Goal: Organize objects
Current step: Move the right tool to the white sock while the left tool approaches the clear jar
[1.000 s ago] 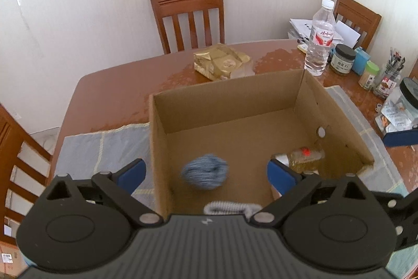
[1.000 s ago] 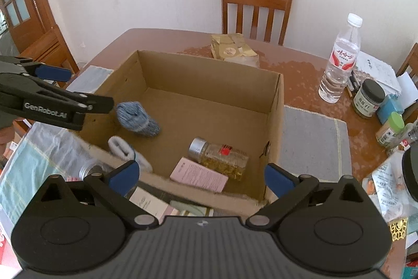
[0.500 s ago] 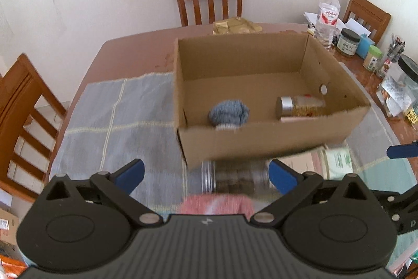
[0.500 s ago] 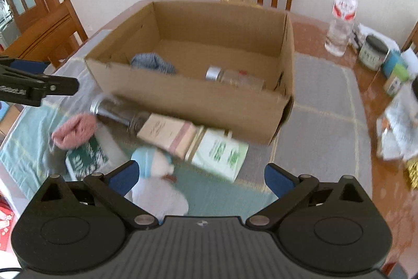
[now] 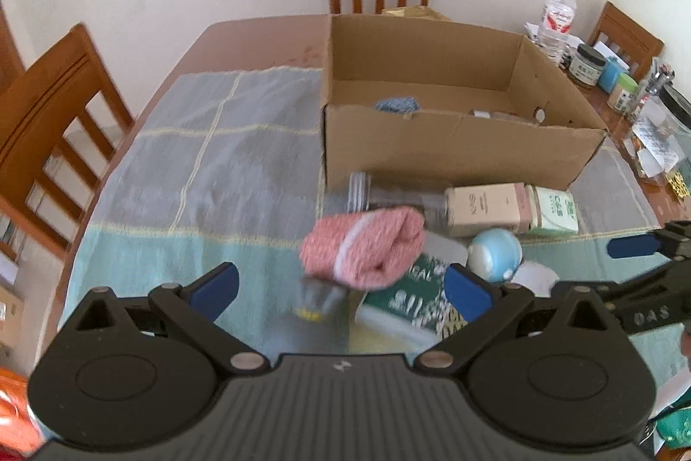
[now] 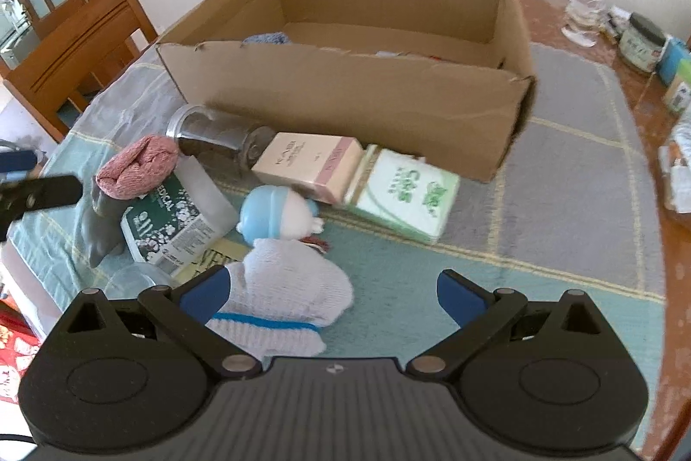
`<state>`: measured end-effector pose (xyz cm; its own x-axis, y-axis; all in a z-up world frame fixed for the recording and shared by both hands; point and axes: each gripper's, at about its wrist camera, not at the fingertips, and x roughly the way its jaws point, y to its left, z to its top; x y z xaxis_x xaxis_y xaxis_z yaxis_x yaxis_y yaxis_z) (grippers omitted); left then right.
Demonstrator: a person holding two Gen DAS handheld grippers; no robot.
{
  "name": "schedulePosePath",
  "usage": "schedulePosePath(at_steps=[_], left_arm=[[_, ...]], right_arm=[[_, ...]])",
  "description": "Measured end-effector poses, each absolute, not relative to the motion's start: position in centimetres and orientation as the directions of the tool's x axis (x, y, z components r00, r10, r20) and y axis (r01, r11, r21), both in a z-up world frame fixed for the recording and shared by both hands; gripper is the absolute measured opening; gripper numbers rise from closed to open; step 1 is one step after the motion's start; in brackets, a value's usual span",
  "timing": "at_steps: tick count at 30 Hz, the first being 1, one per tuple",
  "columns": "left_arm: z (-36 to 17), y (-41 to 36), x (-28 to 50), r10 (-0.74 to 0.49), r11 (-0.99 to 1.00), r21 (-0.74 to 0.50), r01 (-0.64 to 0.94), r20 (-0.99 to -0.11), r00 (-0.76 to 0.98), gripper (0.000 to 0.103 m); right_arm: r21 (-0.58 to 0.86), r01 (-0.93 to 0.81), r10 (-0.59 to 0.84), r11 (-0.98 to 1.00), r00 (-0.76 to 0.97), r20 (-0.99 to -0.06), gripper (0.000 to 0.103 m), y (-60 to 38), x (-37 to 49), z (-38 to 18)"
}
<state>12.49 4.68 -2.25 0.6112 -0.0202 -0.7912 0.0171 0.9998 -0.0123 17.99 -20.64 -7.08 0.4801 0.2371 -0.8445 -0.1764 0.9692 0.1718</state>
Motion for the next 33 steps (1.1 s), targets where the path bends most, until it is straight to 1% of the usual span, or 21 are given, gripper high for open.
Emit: schedulePosePath(at_steps=[8,11,14,21,26,33], left_arm=[[-2.8,6.1,11.3,0.008,0.999,-0.018,-0.037,-0.802,0.597,0.101],[-2.9,6.5,11.1,0.011,0.999,-0.022,-0.048,-0.802,0.597,0.101],[-2.9,6.7,11.1,0.011,0.998,-0.025,-0.051,-0.804,0.595,0.101],[-2.9,6.7,11.4,0.003,0.998,-0.031,-0.046,-0.804,0.595,0.101],[-2.8,6.2,11.7,-0.008,0.999,-0.033,-0.031,-0.803,0.597,0.101],[-2.6,5.0,12.0,-0.039,0.999,-0.042,0.008,-0.804,0.593,0.101]], right_arm=[[0.214,-0.154,0.260,0.965,0.405,-0.876,0.103,-19.2,21.0,-9.3],[0.182,-0.154,0.229,0.971,0.390,-0.892,0.103,-18.6,21.6,-10.3],[0.195,-0.158,0.241,0.968,0.372,-0.896,0.103,-18.8,21.5,-10.8],[0.225,-0.158,0.268,0.961,0.363,-0.892,0.103,-21.4,19.9,-10.4],[0.187,-0.158,0.235,0.969,0.378,-0.896,0.103,-23.4,18.3,-9.6],[0.187,-0.139,0.228,0.972,0.398,-0.889,0.103,-25.6,16.7,-8.6]])
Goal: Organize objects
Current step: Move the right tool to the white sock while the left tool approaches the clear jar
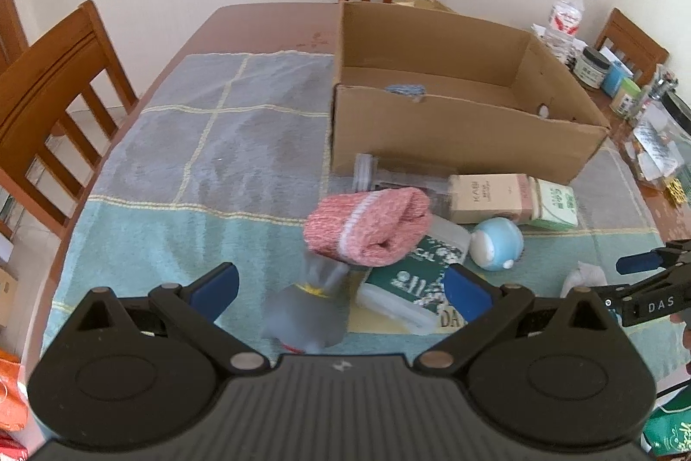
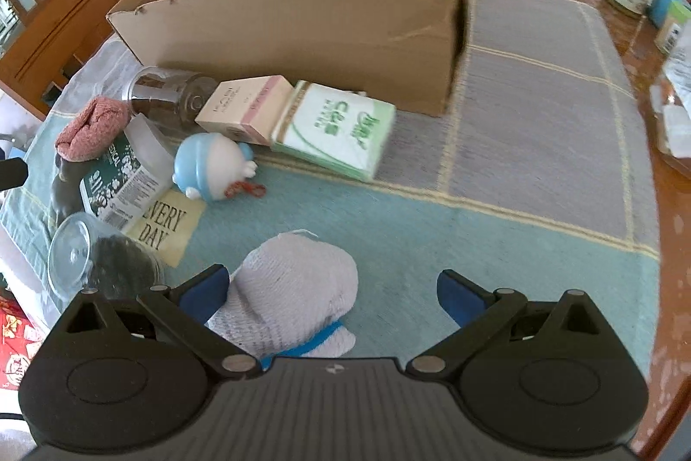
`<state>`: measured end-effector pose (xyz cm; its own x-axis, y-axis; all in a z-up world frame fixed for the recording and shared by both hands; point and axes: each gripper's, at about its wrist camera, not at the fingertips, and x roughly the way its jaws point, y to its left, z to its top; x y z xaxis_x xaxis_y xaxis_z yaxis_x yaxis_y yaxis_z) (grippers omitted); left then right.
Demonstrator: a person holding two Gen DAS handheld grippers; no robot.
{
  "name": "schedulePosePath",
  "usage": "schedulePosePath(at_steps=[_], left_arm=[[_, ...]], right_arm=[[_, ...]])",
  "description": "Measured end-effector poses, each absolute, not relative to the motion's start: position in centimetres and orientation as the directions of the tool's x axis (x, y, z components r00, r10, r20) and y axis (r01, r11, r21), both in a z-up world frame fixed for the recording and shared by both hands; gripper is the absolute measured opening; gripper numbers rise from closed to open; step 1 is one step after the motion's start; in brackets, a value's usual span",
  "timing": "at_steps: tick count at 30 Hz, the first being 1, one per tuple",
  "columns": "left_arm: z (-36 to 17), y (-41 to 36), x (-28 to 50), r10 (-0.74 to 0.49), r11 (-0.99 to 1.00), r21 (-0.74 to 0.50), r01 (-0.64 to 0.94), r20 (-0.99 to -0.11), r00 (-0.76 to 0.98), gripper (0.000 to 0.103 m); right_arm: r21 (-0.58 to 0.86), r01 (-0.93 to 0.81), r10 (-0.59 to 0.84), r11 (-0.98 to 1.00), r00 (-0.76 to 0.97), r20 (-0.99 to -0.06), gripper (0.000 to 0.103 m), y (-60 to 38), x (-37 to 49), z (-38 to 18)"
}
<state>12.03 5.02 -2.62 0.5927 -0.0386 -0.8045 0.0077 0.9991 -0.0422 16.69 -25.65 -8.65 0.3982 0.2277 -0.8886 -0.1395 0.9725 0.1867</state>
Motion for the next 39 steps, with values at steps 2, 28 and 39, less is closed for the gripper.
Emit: schedulePosePath(at_steps=[2,28,39], left_arm=[[-2.5,4.4,12.0,-0.044,0.999,-0.035,0.027,-0.804,0.593,0.101],[-5.1,3.7,9.7,-0.028,0.999,-0.038,-0.009,-0.854,0.519,0.101],[-7.6,7.4,8.8,0.033,0.991,-0.033,-0.129,-0.879,0.476,0.101]], right_arm=[[0.192,-0.148,0.237,0.970,0.413,-0.879,0.103,-25.7,16.0,-8.1],[0.180,-0.211,0.259,0.961,0.449,-0.855,0.103,-24.7,14.7,-6.8],[0.153,-0.226,0.238,0.962,0.424,-0.874,0.103,-24.1,14.9,-7.4]])
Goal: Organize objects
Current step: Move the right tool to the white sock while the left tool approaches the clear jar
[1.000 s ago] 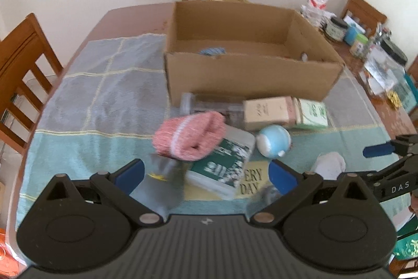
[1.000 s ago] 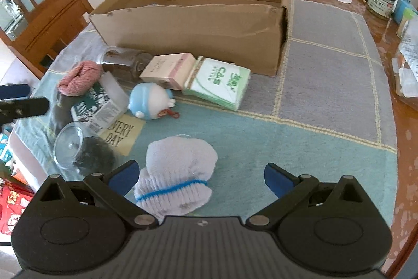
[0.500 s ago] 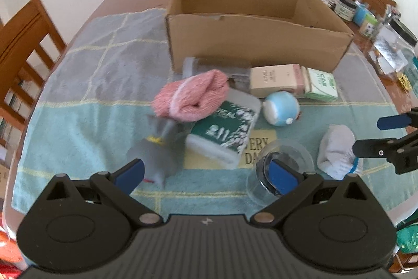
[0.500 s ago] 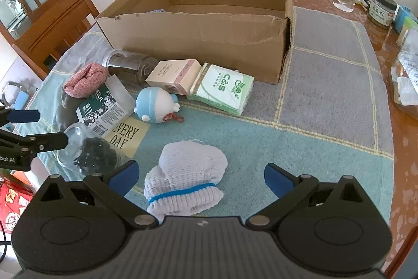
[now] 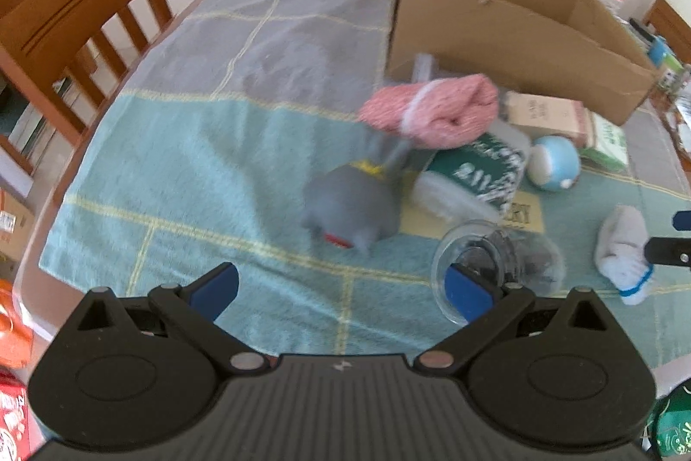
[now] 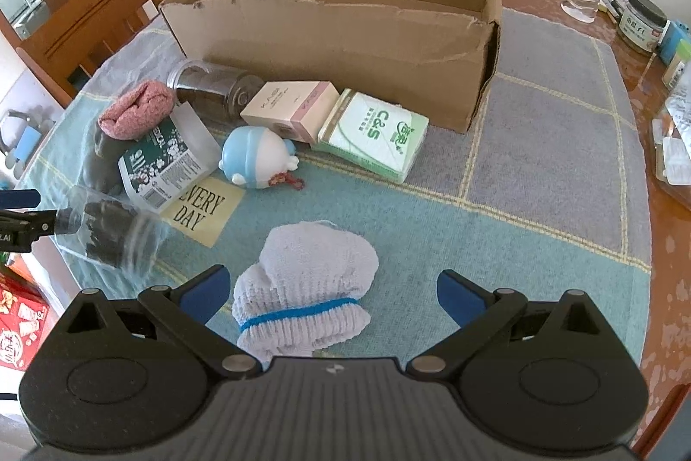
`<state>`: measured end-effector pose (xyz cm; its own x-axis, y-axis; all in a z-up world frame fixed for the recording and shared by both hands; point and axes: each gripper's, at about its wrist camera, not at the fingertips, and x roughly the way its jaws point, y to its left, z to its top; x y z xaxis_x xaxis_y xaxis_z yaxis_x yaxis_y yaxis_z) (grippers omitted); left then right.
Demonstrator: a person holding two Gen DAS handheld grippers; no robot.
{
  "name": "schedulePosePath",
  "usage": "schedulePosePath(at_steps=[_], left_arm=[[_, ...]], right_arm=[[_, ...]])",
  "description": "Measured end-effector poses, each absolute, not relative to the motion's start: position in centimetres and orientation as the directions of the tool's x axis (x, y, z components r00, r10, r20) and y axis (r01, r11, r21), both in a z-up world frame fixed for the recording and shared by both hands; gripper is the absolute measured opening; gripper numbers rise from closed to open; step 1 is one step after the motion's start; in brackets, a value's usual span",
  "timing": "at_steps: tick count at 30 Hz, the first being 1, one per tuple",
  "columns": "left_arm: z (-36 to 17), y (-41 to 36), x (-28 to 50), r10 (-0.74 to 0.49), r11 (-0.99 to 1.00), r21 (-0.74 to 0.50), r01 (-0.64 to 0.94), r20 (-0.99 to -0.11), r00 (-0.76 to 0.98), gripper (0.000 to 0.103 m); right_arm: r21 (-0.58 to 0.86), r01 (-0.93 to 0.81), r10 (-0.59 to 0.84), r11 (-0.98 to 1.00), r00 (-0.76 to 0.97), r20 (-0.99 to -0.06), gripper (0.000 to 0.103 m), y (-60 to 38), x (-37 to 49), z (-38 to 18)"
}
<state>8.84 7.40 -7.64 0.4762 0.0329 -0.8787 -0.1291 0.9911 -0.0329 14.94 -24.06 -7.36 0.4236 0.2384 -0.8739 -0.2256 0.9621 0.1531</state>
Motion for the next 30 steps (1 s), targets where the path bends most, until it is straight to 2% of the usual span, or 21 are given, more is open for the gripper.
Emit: schedulePosePath(at_steps=[8,22,30], left_arm=[[-8.7,8.5,8.3,0.042,0.981,-0.052,-0.184,-0.881,0.471,0.101],[-6.3,5.8,4.3,0.115,0.961,-0.041,-0.274,-0.842,0.527,0.101],[-6.5,1.8,3.9,0.072,0.968,-0.077,-0.238,-0.825,0.560,0.101]], right_arm=[[0.145,-0.295,0.270,0.944,0.443,-0.855,0.103,-24.0,13.9,-7.4],[0.162,-0.442,0.350,0.882,0.385,-0.854,0.103,-25.0,13.2,-10.9],[0.036,-0.542,0.309,0.839,0.421,-0.853,0.103,-23.8,12.7,-12.1]])
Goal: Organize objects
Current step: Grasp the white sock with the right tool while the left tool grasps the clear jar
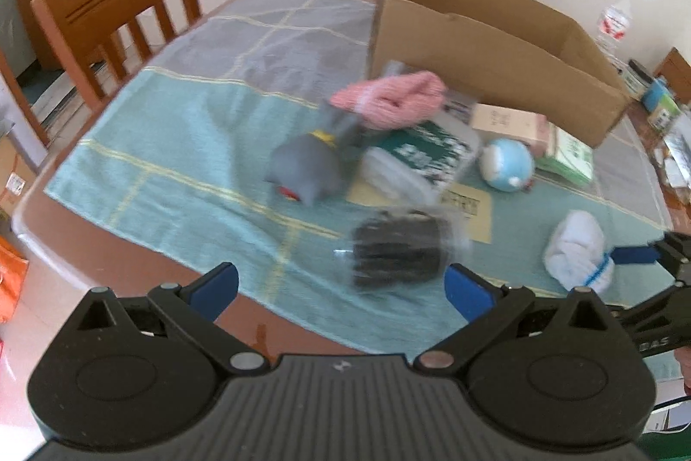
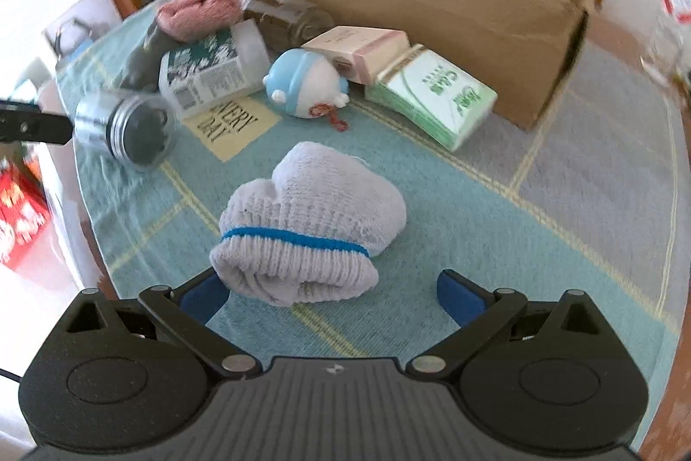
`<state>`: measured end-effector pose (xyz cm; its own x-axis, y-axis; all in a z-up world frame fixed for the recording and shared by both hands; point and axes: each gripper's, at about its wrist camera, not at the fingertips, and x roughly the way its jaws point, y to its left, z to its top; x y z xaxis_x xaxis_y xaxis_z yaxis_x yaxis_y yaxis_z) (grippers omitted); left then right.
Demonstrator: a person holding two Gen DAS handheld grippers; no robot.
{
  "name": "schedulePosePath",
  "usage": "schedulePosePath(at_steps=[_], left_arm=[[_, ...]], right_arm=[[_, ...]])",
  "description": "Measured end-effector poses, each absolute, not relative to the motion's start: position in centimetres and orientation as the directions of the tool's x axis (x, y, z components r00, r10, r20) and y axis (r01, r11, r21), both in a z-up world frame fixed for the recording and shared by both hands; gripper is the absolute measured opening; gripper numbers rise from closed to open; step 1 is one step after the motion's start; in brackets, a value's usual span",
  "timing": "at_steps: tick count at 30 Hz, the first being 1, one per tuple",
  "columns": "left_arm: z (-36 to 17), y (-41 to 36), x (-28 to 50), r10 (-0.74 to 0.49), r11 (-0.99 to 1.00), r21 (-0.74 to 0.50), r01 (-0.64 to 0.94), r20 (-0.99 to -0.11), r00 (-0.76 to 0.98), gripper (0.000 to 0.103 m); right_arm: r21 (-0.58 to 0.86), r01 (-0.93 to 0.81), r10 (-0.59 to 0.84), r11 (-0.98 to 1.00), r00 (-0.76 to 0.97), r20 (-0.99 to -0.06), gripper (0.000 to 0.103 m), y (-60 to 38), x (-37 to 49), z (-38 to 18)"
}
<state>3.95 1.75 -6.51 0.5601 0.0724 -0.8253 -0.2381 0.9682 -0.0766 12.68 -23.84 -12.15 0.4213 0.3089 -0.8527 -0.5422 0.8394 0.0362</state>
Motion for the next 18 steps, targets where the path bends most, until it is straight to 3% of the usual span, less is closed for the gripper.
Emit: schedulePosePath(at_steps=[18], left_arm=[[-10.0,-2.5,7.2,0.221,0.946,0.032,-0.321,-0.790,0.572,0.100]], right_arm=[[0.000,-0.587,0.331,0.810,0.457,-0.826,0.103,-23.6,12.4,-12.7]])
